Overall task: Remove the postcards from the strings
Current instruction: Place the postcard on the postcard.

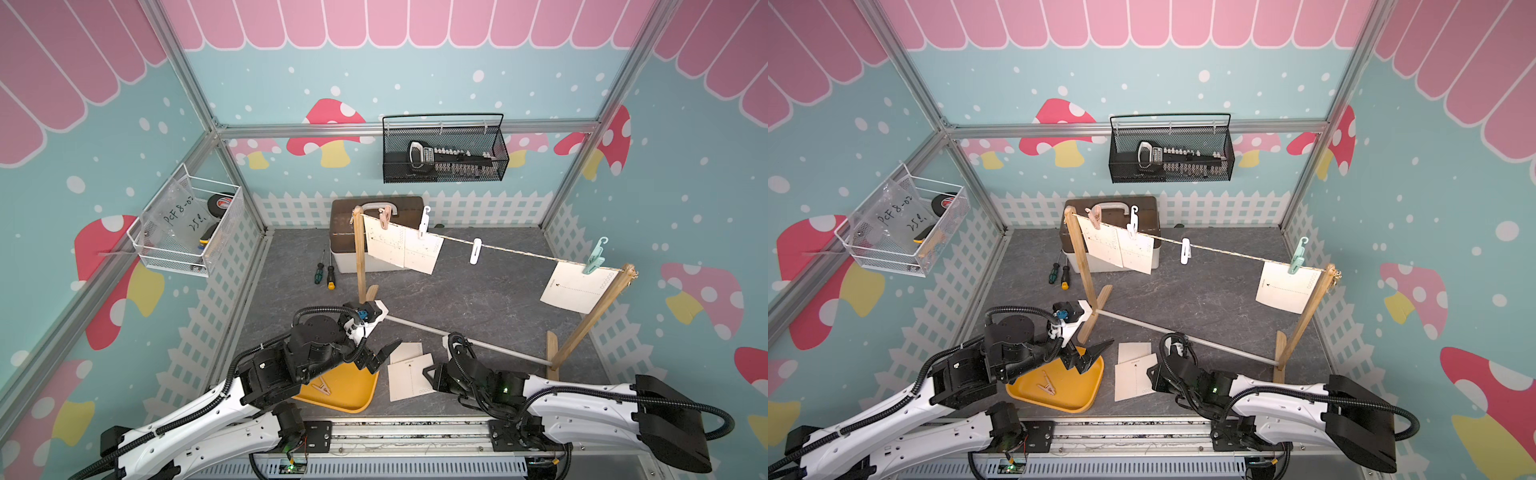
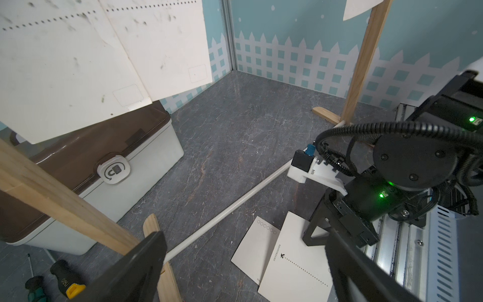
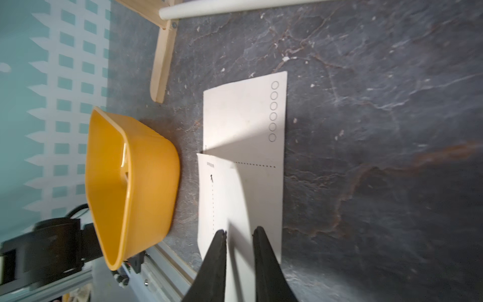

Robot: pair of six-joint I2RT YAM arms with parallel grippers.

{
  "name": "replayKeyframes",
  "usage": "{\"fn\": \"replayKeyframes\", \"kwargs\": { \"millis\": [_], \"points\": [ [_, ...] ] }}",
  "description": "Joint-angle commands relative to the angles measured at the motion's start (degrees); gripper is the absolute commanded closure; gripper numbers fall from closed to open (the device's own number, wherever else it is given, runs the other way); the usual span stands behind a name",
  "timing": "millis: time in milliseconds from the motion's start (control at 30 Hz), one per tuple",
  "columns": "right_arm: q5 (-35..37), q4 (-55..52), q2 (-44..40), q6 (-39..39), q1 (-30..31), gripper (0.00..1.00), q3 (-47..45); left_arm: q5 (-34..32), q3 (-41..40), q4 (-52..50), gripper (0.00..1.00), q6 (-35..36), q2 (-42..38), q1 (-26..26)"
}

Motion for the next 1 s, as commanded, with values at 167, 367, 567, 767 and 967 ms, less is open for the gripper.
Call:
{"fn": "replayKeyframes", "kwargs": {
  "millis": [167, 367, 567, 767, 967],
  "points": [
    [0.7, -11.2, 0.9, -4.2, -0.2, 0.46, 3.8, 1.8, -0.4, 0.8, 0.01, -0.6, 0.9, 0.9],
    [8.9, -31.0, -4.3, -16.9, -0.3, 0.41, 16.0, 3.4, 0.5, 0.5, 0.0, -1.5, 2.4, 1.6],
    [15.4, -48.1, -8.7, -25.6, -0.3, 0.39, 30.8, 8.9, -0.2, 3.7, 0.01, 0.3, 2.7, 1.8],
    [18.4, -53.4, -14.1, -29.7, -0.9, 0.22, 47.1, 22.5, 1.8, 8.5, 0.02, 3.9, 7.2, 1.7],
    [27.8, -56.8, -14.3, -32.9, -1.0, 0.24, 64.9, 30.3, 7.7, 13.0, 0.03, 5.6, 16.2, 0.9]
  ]
}}
